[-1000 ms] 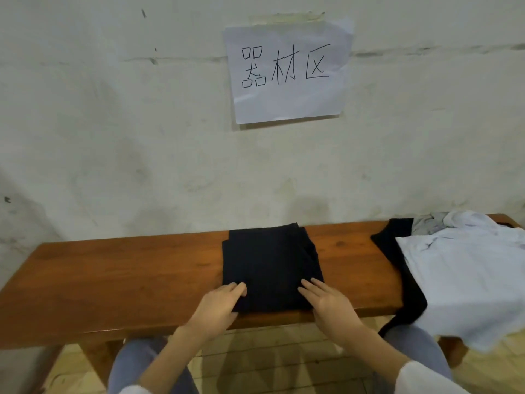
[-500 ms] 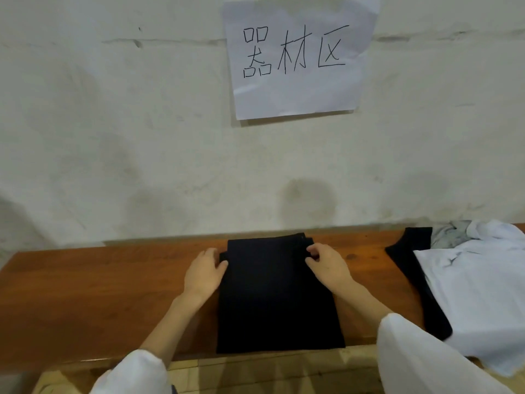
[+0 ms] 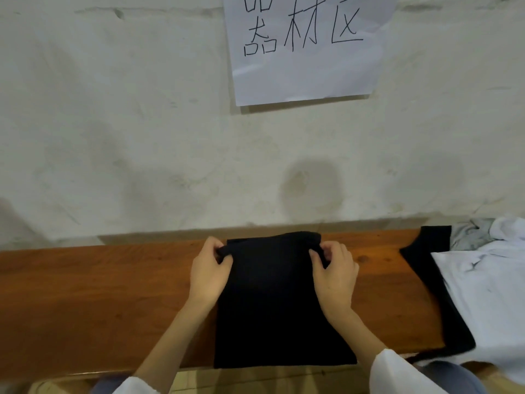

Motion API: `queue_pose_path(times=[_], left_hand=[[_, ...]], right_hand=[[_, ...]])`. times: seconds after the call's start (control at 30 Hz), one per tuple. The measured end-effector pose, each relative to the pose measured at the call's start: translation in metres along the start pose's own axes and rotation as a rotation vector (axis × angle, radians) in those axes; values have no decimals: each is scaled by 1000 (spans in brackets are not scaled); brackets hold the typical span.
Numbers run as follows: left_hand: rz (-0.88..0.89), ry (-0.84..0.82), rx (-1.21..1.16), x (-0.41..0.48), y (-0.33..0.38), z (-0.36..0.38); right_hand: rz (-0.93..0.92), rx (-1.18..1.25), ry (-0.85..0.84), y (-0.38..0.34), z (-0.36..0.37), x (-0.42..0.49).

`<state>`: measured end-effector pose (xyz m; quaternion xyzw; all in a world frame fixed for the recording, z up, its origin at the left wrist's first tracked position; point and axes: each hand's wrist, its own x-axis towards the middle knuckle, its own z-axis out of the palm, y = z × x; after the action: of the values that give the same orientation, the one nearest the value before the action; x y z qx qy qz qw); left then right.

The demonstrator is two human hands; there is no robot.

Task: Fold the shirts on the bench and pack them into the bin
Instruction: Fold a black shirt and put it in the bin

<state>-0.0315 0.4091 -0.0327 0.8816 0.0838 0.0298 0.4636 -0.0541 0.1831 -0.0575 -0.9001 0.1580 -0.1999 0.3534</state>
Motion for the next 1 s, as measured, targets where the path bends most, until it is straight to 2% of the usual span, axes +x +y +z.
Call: queue_pose_path(times=[0.07, 0.17, 0.23, 0.3, 0.4, 0.47, 0.53, 0.67, 0.8, 0.87, 0.93, 1.0], left_hand=[[64, 52, 30, 9, 5, 1], [87, 15, 144, 28, 5, 11], [65, -78, 400, 34, -1, 19], [95, -74, 580, 28, -4, 28], [304, -64, 628, 2, -4, 45], [364, -121, 702, -18, -8, 60], [364, -197, 793, -31, -16, 71], [307, -231, 803, -38, -16, 73], [278, -294, 852, -39, -5, 63], [183, -148, 751, -49, -4, 53], [65, 61, 642, -66, -11, 39], [-73, 85, 617, -80, -18, 24]], right_hand=[[-41, -36, 37, -6, 2, 11], [-41, -137, -40, -11, 10, 34], [-30, -258, -136, -9, 15, 43], [-42, -300, -182, -10, 17, 41], [-290, -368, -205, -9, 22, 16], [-382, -443, -329, -1, 25, -3], [-330, -496, -461, 10, 26, -16], [-242, -593, -546, 8, 27, -18], [-197, -605, -714, -9, 9, -3], [-156, -502, -661, -13, -12, -7], [-37, -381, -515, -6, -34, -23], [143, -300, -453, 7, -54, -36]])
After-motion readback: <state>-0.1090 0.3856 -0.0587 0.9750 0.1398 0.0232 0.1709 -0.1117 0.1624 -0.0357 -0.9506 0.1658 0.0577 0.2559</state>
